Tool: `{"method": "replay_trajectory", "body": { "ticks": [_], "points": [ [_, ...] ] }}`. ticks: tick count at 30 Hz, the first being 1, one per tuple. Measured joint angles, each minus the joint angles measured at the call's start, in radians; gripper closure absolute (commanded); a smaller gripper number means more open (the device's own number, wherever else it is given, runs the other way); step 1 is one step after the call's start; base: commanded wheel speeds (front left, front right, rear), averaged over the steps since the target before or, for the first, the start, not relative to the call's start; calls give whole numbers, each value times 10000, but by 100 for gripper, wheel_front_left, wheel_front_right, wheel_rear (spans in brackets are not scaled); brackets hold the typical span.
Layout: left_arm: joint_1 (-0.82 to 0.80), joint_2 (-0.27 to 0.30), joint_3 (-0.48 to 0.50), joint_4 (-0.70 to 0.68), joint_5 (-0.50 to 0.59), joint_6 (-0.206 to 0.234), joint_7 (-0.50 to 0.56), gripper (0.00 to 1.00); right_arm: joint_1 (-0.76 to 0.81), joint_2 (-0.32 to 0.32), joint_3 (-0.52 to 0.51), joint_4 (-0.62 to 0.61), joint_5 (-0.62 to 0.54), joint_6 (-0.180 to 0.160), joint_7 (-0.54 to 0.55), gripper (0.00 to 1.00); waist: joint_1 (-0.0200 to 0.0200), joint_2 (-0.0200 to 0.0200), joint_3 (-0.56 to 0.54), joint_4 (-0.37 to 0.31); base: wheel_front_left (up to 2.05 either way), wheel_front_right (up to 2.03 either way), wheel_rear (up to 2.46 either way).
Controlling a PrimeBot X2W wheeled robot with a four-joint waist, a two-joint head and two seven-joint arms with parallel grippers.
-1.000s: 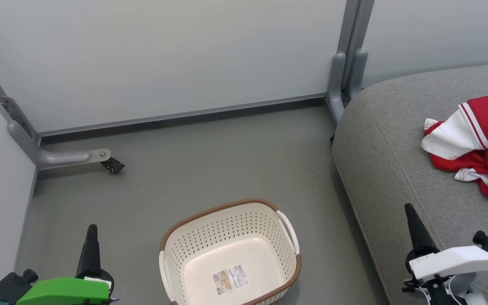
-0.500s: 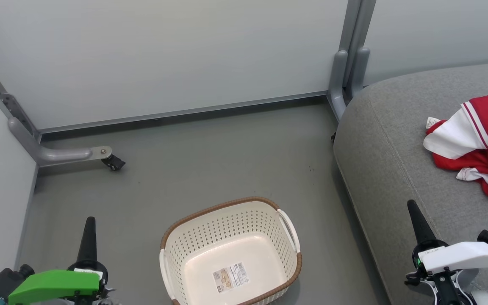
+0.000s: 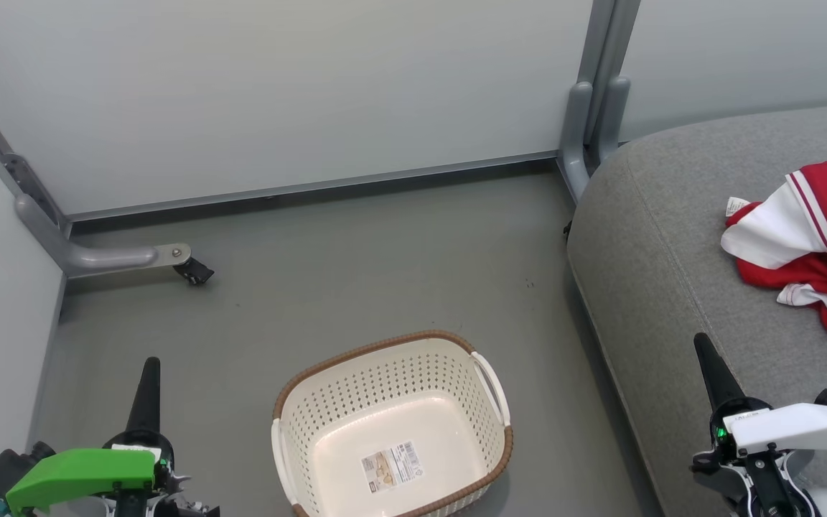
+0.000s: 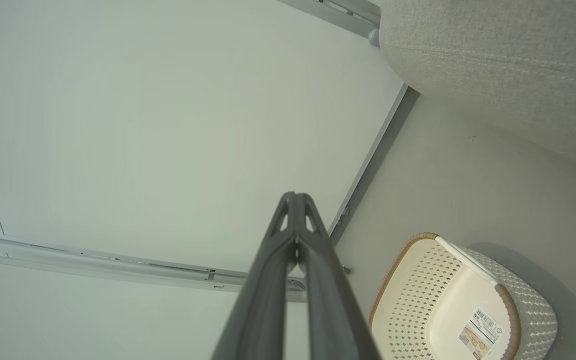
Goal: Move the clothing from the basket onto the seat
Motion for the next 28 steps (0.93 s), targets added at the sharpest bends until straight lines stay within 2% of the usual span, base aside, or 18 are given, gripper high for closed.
{"method": "replay_trajectory", "body": {
  "ticks": [28],
  "points": [
    [-480, 2, 213, 163, -1983, -29, 571, 100, -295, 6, -305, 169, 2282, 0, 583, 100, 0, 0, 130, 86, 0, 0, 0]
  ]
}}
